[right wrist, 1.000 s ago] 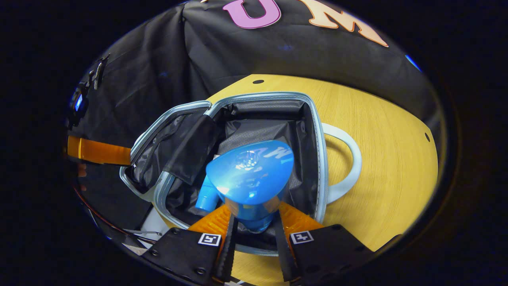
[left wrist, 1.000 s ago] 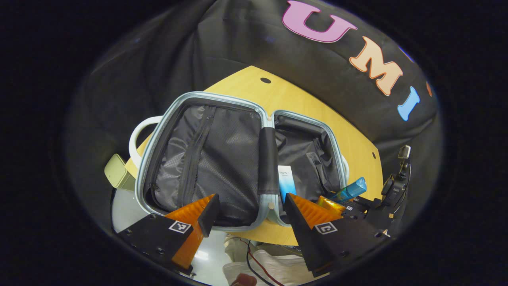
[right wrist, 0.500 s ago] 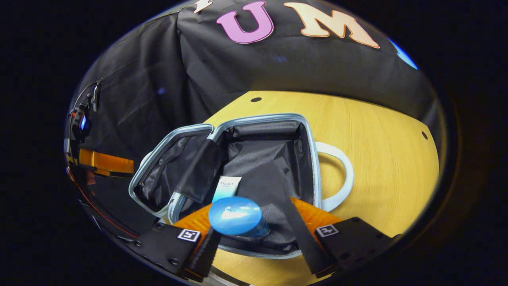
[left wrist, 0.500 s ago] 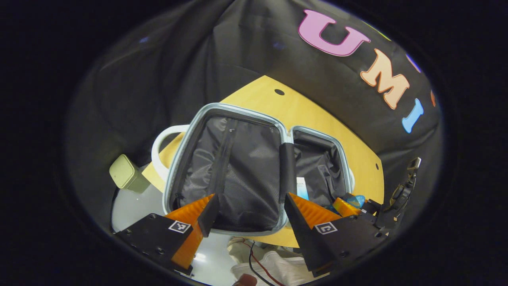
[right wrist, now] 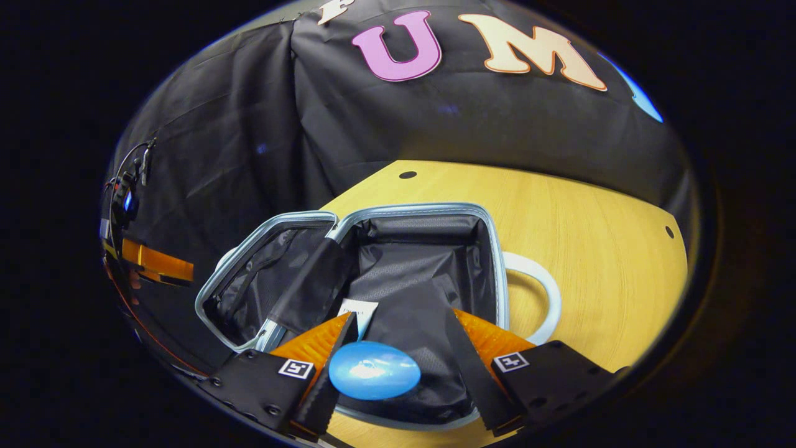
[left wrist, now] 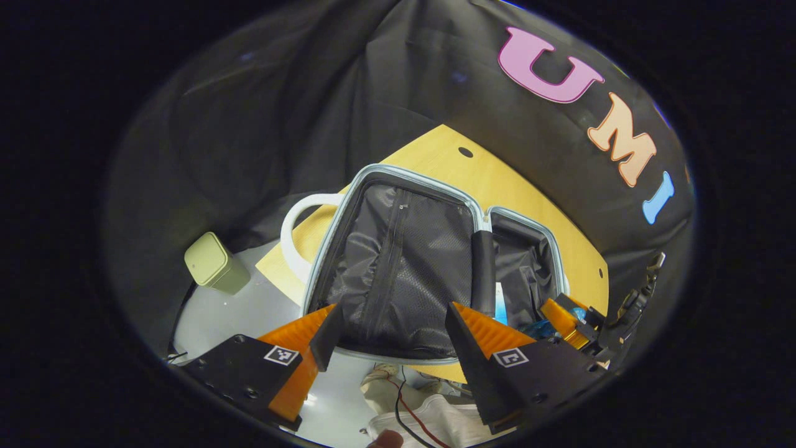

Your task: First open the suitcase, pack the skin care products into it, and then close the suitcase.

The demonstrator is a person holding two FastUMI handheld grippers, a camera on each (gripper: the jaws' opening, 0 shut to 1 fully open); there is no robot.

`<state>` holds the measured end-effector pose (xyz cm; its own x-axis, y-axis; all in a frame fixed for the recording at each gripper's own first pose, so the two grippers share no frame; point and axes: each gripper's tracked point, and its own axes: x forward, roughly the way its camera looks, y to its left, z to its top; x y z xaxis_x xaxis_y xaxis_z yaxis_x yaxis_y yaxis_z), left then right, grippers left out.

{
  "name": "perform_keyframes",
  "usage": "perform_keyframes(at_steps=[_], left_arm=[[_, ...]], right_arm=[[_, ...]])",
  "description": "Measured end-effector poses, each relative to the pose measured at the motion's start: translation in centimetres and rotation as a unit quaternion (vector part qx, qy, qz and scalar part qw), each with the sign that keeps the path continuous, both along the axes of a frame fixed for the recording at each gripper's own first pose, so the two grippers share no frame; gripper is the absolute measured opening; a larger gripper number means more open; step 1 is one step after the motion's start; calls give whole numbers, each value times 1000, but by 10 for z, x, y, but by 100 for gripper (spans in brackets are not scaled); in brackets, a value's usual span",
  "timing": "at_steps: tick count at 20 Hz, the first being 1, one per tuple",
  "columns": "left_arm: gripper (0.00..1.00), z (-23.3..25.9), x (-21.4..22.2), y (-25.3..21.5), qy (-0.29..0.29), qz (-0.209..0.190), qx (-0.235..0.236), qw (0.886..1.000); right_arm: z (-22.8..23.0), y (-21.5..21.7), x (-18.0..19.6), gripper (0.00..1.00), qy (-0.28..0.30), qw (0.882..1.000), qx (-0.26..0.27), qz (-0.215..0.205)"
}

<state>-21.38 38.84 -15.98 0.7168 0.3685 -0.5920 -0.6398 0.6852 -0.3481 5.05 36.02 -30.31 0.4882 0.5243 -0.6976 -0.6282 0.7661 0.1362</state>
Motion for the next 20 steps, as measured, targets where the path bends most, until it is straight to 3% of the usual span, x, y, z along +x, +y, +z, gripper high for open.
perform_keyframes(at_steps=[3,4,12,20], left_arm=[[97,-2,-6,8,-3,7,-6,1000],[96,-1,-13,16,-5,13,-9,1000],[97,-30,-41,120,11,95,-10,995],[93,-68,-23,171,25,95,-44,994]], right_arm=[[3,8,8,81,13,1000,17,-14],[7,11,10,88,14,999,28,-18],[38,8,17,90,-11,997,64,-40],[101,-27,13,91,-61,993,78,-70]])
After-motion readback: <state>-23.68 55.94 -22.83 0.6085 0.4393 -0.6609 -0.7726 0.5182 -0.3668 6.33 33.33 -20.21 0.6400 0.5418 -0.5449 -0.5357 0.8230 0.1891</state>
